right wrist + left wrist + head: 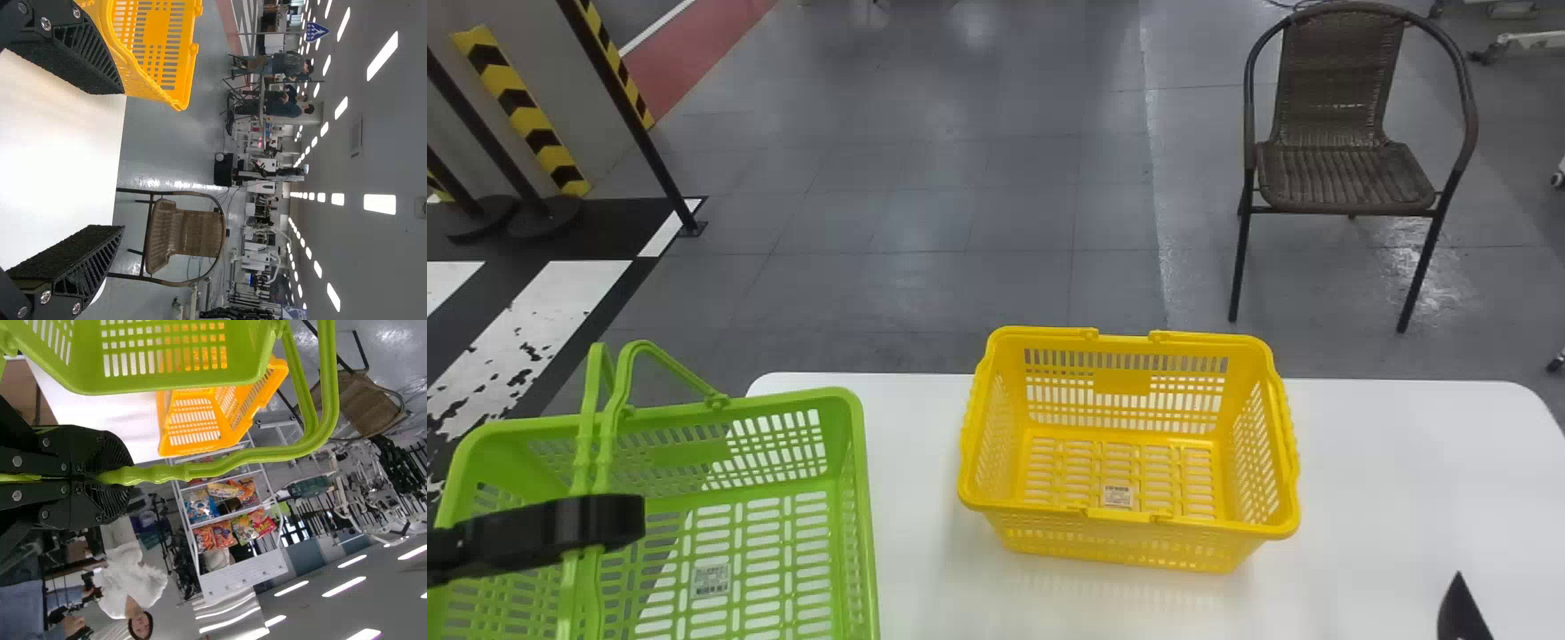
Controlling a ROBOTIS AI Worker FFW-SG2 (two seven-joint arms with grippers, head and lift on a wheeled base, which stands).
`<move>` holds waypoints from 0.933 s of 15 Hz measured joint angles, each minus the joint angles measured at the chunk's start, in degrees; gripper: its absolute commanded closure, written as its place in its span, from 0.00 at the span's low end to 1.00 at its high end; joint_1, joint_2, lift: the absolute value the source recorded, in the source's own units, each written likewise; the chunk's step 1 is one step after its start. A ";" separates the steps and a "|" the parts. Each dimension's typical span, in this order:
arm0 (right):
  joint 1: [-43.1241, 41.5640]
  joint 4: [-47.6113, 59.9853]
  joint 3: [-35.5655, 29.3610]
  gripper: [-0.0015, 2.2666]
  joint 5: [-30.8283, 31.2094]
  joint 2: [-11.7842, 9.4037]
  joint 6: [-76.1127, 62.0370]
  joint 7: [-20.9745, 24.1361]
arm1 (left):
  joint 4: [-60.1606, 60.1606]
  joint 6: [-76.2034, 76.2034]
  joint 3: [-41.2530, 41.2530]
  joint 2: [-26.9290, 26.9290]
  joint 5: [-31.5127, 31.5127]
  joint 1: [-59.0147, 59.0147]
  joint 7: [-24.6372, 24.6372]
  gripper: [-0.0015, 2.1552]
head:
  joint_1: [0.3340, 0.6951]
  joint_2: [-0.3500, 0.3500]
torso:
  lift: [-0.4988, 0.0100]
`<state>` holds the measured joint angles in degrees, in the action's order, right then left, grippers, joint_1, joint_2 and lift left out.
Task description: Grasp handle with right gripper to insert into left gripper then lift and swing left to center
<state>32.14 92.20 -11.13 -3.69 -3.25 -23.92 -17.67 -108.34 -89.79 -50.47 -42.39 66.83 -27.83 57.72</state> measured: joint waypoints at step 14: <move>-0.51 -0.80 -0.30 0.04 0.00 -0.02 -0.20 0.00 | -19.81 0.00 4.65 11.12 5.57 -11.18 -3.22 0.99 | 1.00 0.37 | 0.98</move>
<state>31.64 91.40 -11.43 -3.69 -3.27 -24.11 -17.67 -128.15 -89.79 -45.82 -31.27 72.40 -39.02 54.50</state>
